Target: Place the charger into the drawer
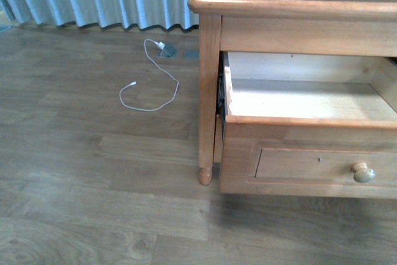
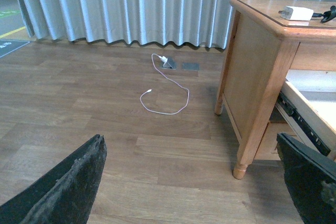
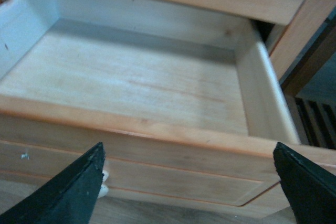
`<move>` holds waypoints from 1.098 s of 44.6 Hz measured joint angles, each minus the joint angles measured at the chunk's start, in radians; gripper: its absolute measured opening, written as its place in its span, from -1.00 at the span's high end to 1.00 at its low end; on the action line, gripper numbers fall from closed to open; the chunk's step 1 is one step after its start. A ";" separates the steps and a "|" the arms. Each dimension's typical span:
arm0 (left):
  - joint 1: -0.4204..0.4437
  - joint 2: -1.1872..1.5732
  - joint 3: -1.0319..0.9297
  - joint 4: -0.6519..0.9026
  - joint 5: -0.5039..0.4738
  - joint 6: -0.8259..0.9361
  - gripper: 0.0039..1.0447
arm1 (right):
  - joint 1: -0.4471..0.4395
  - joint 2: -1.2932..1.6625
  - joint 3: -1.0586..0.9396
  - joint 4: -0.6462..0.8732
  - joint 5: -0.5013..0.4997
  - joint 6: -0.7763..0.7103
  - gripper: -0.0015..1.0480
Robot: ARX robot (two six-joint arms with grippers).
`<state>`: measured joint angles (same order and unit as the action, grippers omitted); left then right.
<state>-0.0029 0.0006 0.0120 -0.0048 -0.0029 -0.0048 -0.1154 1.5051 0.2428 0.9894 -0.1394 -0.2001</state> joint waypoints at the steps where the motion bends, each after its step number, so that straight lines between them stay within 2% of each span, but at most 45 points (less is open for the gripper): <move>1: 0.000 0.000 0.000 0.000 0.000 0.000 -0.89 | -0.019 -0.065 0.005 -0.053 -0.010 0.007 -0.88; 9: 0.000 0.000 0.000 0.000 0.000 0.000 -0.89 | -0.126 -0.465 0.023 -0.367 -0.090 0.034 -0.84; 18: 0.000 0.000 0.000 0.000 0.000 0.000 -0.89 | -0.267 -0.914 -0.047 -0.670 -0.260 0.053 -0.84; 22: 0.000 0.000 0.000 0.000 0.000 0.000 -0.89 | -0.337 -1.004 -0.086 -0.697 -0.341 0.076 -0.84; 25: 0.000 0.000 0.000 0.000 0.000 0.000 -0.89 | -0.376 -1.016 -0.101 -0.697 -0.351 0.096 -0.84; 34: 0.000 0.000 0.000 0.000 0.000 0.000 -0.89 | -0.388 -1.017 -0.109 -0.697 -0.353 0.112 -0.84; 35: 0.000 0.000 0.000 0.000 0.000 0.000 -0.89 | -0.387 -1.018 -0.111 -0.687 -0.351 0.124 -0.81; 37: 0.000 0.000 0.000 0.000 0.000 0.000 -0.89 | -0.362 -1.039 -0.133 -0.654 -0.313 0.154 -0.62; 40: 0.000 0.000 0.000 0.000 0.000 0.000 -0.89 | -0.297 -1.101 -0.158 -0.680 -0.251 0.176 -0.32; 49: 0.000 0.000 0.000 0.000 0.000 0.000 -0.89 | -0.172 -1.199 -0.182 -0.747 -0.132 0.187 0.29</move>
<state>-0.0029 0.0006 0.0120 -0.0048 -0.0025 -0.0044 -0.2871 0.3061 0.0605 0.2420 -0.2710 -0.0135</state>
